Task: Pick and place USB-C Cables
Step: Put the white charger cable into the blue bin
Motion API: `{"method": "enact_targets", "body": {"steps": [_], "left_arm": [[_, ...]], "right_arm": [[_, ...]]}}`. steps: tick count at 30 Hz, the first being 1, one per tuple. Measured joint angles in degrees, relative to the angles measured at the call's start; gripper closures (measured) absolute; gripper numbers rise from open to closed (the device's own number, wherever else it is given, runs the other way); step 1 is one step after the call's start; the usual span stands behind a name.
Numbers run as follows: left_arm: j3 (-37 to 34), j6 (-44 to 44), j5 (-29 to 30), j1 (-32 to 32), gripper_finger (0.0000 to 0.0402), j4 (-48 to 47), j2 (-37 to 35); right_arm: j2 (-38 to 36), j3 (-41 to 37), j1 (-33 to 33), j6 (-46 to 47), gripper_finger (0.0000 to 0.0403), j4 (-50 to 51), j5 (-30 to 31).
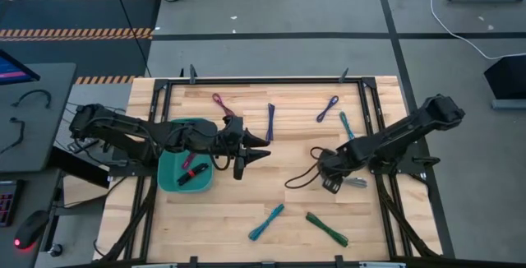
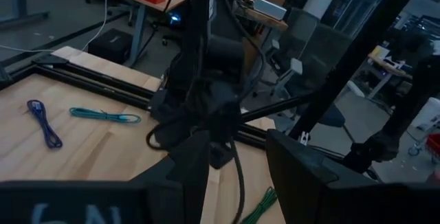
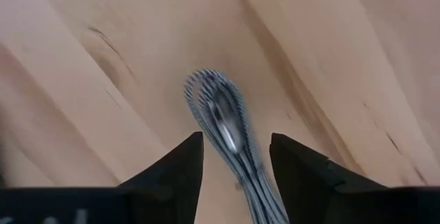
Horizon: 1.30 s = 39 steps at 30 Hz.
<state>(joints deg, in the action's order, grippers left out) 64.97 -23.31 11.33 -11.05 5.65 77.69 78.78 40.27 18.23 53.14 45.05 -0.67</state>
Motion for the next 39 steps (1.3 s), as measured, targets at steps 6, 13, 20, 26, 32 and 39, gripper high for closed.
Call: {"method": "enact_targets", "body": {"steps": [6, 13, 20, 26, 32, 39], "left_arm": [[0.00, -0.02, 0.00, -0.04, 0.0253, 0.02, 0.00], [0.00, -0.04, 0.00, -0.04, 0.0258, 0.04, 0.00], [0.00, -0.04, 0.00, -0.07, 0.0258, 0.07, -0.02], [0.02, 0.00, 0.00, -0.07, 0.0257, 0.07, -0.04], [0.02, -0.39, 0.51, 0.17, 0.0255, 0.08, -0.04], [0.11, 1.88, 1.50, 1.03, 0.0205, 2.79, 0.64]], "right_arm": [[8.00, 0.04, -0.01, -2.68, 0.0257, -2.92, 2.67], [8.93, 1.32, 0.01, -3.86, 0.0370, -3.96, 3.78], [-1.82, 8.16, -0.22, -4.90, 0.0369, -9.46, 19.33], [-10.55, 9.77, -1.70, -18.06, 0.0369, -42.69, 29.83], [-10.64, 9.84, -3.11, -37.05, 0.0370, -78.72, 27.45], [-8.60, 9.79, -4.84, -36.82, 0.0370, -85.63, 22.51]]}}
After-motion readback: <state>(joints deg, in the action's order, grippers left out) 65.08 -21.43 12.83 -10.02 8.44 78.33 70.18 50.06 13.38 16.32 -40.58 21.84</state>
